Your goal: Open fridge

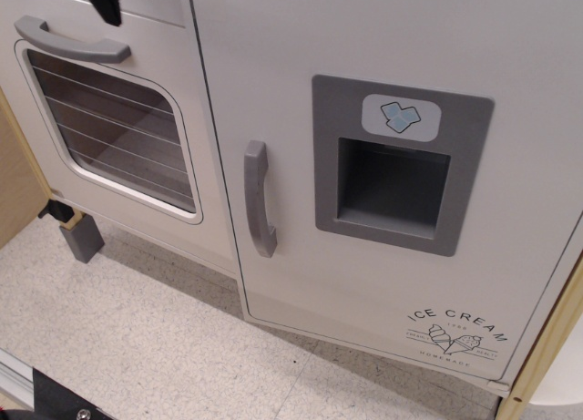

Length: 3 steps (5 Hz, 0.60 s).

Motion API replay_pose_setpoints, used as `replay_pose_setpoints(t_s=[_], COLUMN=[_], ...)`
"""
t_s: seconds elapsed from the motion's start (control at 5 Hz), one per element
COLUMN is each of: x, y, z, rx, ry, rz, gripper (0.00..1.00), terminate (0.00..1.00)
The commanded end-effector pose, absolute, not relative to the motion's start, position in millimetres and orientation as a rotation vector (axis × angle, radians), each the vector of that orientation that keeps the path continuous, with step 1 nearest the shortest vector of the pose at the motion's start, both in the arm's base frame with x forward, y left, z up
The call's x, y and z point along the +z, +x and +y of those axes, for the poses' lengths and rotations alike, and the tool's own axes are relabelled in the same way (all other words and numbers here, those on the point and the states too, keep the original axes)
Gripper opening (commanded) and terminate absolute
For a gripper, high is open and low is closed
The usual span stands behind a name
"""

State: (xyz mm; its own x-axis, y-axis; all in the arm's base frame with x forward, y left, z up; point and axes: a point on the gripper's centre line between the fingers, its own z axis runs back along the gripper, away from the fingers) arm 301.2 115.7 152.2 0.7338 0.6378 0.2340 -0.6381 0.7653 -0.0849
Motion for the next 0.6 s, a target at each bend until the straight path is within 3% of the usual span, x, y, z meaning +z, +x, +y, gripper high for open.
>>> replay_pose_setpoints(t_s=[0.0,0.4], x=[165.7,166.1], y=[271.2,224.4], z=[68.7,42.1], rx=[0.514,0.351], ry=[-0.017,-0.056], rz=[-0.218,-0.188], gripper=[1.0,1.0], terminate=[0.0,0.0])
